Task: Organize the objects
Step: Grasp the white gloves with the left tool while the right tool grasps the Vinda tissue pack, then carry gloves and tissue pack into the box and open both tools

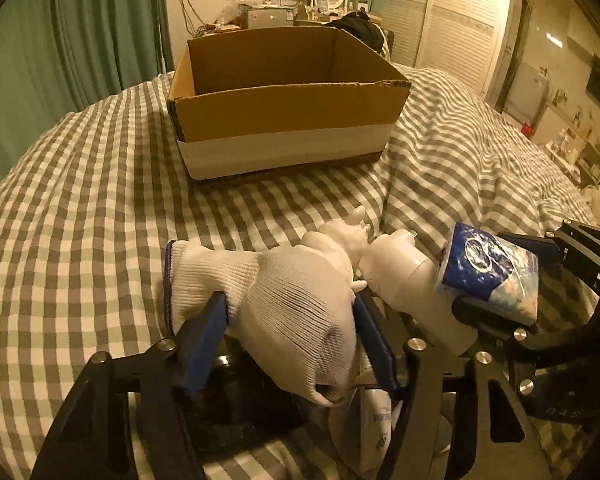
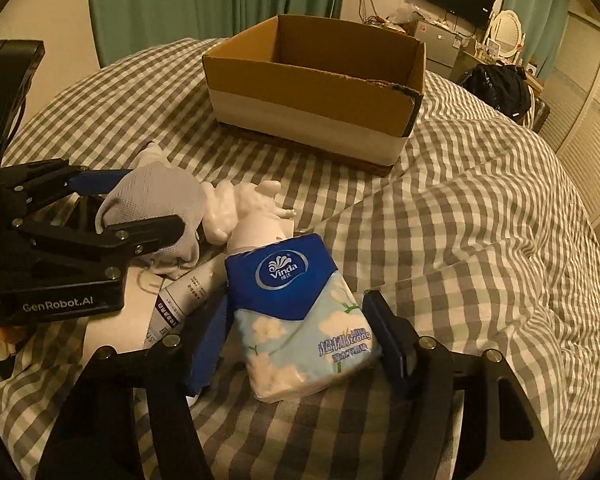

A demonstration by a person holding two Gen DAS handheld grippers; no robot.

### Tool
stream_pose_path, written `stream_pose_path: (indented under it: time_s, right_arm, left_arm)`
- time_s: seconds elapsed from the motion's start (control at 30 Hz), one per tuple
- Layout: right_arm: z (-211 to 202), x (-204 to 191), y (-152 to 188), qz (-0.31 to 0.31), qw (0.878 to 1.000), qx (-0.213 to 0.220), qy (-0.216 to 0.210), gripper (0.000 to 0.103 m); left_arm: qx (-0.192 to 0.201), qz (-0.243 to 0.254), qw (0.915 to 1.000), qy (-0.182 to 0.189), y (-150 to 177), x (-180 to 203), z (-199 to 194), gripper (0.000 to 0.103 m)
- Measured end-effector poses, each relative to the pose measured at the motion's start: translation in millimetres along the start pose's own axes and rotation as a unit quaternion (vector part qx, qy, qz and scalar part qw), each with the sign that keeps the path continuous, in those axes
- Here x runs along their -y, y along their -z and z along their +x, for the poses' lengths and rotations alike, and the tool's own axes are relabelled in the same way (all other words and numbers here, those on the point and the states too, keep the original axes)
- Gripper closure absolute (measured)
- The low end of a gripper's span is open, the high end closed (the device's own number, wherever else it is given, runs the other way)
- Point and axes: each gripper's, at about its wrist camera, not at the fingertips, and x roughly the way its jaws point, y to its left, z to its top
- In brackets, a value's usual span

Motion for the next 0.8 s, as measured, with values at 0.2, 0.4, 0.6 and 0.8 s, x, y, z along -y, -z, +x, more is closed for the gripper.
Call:
stream_pose_path:
  time_s: [0.2,0.4,0.6,0.8]
  right_arm:
    - [-15.1,1.6,-1.8,0.008,1.0,0.028,0.009,0.04]
    - [-44.5,5.5,-8.1,0.028,0.998,0.063,-0.006,0.04]
    - [-84.1,0.4,-19.1,0.021,0.994,0.105,0.002,0.04]
    - [-121.9,-6.4,-26.7,0.011,0.99,0.139,0.005,0.04]
  left_arm:
    - [0.004,-0.003,0.9999,-0.008,-2.7,0.1,-15.6,0.048]
    - [0.032,-0.005,0.9993,-0.018,-4.7,0.3,-50.2,0.049]
    - [0.047,-0.019,0.9986,-0.017,-7.0,-2.1,-78.7,0.049]
    - [0.081,-0.019,0.9964,-0.016,-16.1,-5.5,-120.6,0.049]
